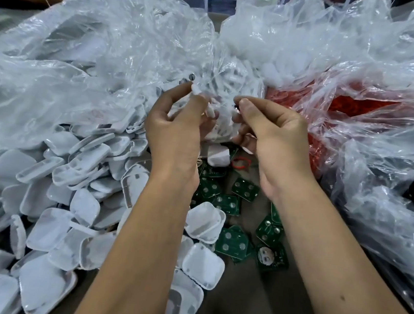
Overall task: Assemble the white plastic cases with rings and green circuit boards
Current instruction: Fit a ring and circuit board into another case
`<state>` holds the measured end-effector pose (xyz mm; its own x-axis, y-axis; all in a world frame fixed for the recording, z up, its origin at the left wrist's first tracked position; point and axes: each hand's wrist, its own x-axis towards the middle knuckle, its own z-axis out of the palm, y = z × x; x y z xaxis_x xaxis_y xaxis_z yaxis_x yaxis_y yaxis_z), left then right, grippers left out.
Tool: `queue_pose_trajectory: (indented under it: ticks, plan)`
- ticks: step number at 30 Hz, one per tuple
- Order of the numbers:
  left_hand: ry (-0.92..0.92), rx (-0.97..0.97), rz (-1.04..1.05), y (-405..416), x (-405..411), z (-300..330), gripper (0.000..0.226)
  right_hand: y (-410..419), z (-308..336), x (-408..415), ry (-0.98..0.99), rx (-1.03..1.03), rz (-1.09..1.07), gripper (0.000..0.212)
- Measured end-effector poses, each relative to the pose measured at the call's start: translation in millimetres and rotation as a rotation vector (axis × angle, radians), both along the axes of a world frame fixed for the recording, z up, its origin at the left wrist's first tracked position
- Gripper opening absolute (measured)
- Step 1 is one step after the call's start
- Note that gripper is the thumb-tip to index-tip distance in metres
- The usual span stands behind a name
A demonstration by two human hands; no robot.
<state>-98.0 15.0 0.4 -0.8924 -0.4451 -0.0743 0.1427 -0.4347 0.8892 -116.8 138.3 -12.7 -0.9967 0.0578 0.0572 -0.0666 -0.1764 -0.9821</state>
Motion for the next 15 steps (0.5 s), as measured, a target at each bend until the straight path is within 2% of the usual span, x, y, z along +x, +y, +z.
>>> queue_pose_trajectory:
  ticks: [3, 10, 15]
  plan:
    - [0.036, 0.095, -0.086, -5, 3, -4, 0.031, -1, 1, 0, 0.072, -0.056, 0.059, 0.024]
    - [0.048, 0.134, -0.236, -19, 3, -8, 0.034, 7, -5, 7, 0.255, 0.234, 0.078, 0.012]
    - [0.021, 0.119, -0.226, -17, 3, -9, 0.037, 10, -4, 9, 0.28, 0.209, 0.059, 0.013]
